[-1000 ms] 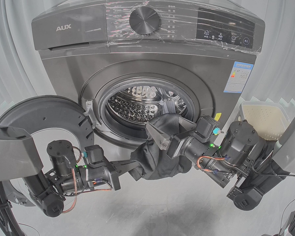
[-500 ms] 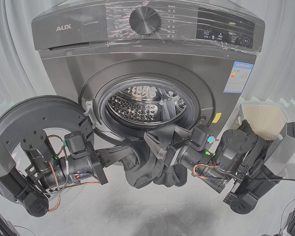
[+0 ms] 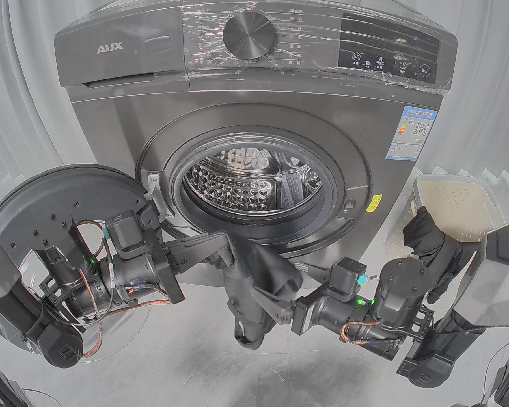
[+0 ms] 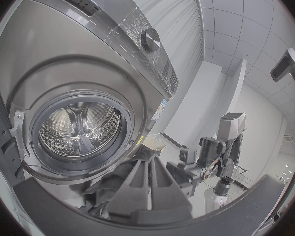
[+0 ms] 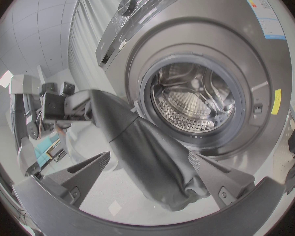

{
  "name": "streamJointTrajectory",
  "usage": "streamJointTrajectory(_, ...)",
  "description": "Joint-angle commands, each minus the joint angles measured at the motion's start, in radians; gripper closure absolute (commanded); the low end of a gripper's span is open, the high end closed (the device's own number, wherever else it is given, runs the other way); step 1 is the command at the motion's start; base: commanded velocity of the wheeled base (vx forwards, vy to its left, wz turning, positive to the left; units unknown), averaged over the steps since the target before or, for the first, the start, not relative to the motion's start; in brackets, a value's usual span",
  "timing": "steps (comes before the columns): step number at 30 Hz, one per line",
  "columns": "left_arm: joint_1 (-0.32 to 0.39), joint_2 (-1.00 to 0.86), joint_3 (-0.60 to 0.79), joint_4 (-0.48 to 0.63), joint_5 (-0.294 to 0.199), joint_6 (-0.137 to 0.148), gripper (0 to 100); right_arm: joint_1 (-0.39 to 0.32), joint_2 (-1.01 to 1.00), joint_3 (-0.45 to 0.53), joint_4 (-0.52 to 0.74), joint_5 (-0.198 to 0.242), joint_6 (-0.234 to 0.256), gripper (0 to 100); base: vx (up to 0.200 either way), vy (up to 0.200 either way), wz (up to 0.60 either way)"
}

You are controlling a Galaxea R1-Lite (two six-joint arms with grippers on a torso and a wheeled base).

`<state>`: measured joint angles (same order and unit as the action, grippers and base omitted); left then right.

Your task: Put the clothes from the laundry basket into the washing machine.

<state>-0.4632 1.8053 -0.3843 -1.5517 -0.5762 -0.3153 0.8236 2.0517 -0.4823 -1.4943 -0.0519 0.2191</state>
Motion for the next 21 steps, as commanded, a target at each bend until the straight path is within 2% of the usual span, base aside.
streamJointTrajectory(1, 0.006, 0.002, -0.012, -0.001, 0.002, -0.005, 100, 0.006, 0.002, 0.111, -0.004, 0.035, -0.007, 0, 0.0, 0.0, 0.0)
streamJointTrajectory(5, 0.006, 0.0, -0.018, -0.001, 0.004, -0.005, 100, 0.003, 0.022, 0.168, -0.011, 0.041, -0.007, 0, 0.0, 0.0, 0.0)
streamJointTrajectory(12, 0.005, -0.003, -0.031, -0.001, 0.009, -0.004, 100, -0.004, 0.074, 0.136, -0.049, 0.035, -0.011, 0, 0.0, 0.0, 0.0)
streamJointTrajectory(15, 0.003, -0.003, -0.048, 0.001, 0.041, -0.005, 100, -0.008, 0.096, 0.125, -0.05, 0.034, -0.02, 0, 0.0, 0.0, 0.0)
streamJointTrajectory(21, -0.002, 0.005, -0.119, 0.001, 0.142, -0.007, 100, -0.014, 0.162, 0.1, -0.05, 0.03, -0.029, 0, 0.0, 0.0, 0.0)
